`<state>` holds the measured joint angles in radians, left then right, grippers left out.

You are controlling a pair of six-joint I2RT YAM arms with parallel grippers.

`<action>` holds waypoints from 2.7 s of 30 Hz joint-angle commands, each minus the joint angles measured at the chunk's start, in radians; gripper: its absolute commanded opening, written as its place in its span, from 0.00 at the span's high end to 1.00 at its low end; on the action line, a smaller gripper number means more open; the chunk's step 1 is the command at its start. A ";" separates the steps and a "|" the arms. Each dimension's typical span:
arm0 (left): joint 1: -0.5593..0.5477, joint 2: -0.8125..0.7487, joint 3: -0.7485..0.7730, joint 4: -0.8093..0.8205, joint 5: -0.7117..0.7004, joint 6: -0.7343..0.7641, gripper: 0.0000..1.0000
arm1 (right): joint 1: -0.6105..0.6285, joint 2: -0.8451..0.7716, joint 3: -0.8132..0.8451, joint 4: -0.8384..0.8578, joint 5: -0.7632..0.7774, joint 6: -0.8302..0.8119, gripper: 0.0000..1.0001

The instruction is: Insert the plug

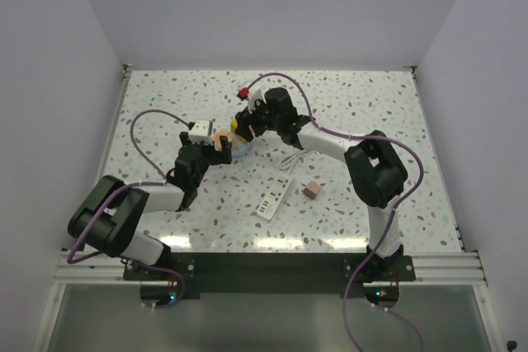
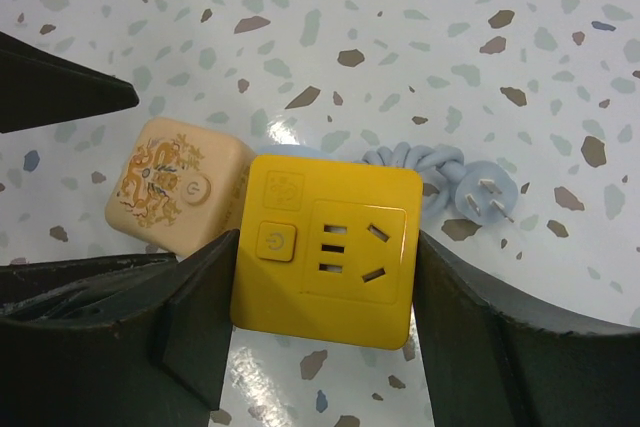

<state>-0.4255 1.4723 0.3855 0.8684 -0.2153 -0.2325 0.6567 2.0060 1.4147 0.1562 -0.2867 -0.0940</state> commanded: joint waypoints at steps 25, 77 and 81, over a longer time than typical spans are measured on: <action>0.010 0.060 0.090 0.021 -0.010 0.102 0.00 | -0.002 0.054 0.090 -0.040 -0.069 -0.018 1.00; 0.010 0.065 0.098 0.029 0.080 0.153 0.00 | 0.000 0.033 0.012 0.006 0.089 0.057 1.00; 0.010 0.062 0.096 0.030 0.082 0.153 0.00 | 0.000 0.033 0.003 0.009 0.057 0.057 1.00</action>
<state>-0.4255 1.5410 0.4675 0.8501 -0.1402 -0.1078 0.6601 2.0335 1.4334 0.1444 -0.2466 -0.0441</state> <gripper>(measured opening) 0.997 0.654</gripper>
